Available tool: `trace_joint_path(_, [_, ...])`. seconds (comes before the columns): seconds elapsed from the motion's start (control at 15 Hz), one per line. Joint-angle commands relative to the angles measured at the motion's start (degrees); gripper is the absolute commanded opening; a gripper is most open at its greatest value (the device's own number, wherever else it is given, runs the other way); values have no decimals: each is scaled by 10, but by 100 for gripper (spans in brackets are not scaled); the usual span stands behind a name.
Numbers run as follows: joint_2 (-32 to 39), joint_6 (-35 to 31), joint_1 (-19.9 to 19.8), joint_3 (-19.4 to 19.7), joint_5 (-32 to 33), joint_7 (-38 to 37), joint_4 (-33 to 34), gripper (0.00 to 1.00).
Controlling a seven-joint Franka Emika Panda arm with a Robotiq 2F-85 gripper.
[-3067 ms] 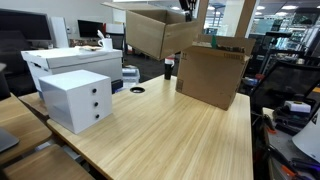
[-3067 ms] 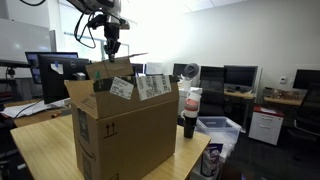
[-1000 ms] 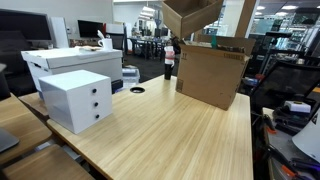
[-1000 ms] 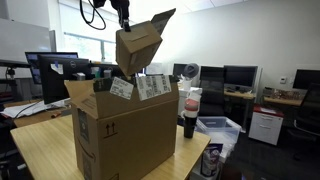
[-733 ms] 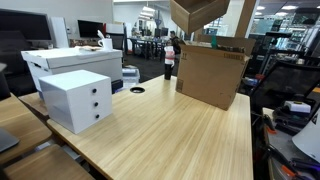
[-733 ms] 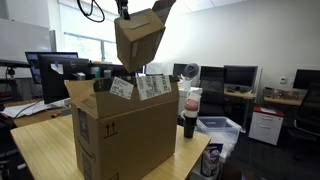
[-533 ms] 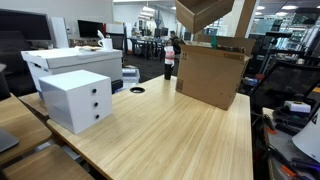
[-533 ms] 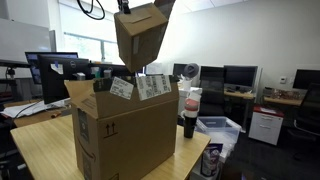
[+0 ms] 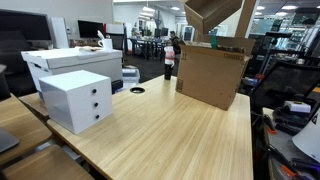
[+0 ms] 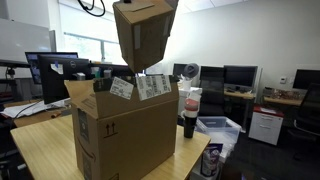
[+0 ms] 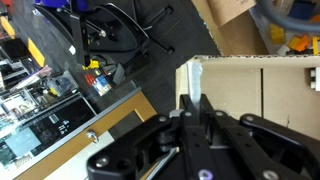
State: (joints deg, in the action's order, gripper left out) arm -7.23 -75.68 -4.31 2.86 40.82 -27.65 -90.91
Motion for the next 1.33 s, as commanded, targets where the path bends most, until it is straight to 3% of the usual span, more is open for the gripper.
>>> trace_joint_path(0.0, [-4, 18, 0, -11, 48, -21, -16, 5])
trace_joint_path(0.67, [24, 64, 36, -50, 179, -71, -59, 5])
trace_joint_path(1.27, [16, 80, 63, -65, 241, -142, -129, 5])
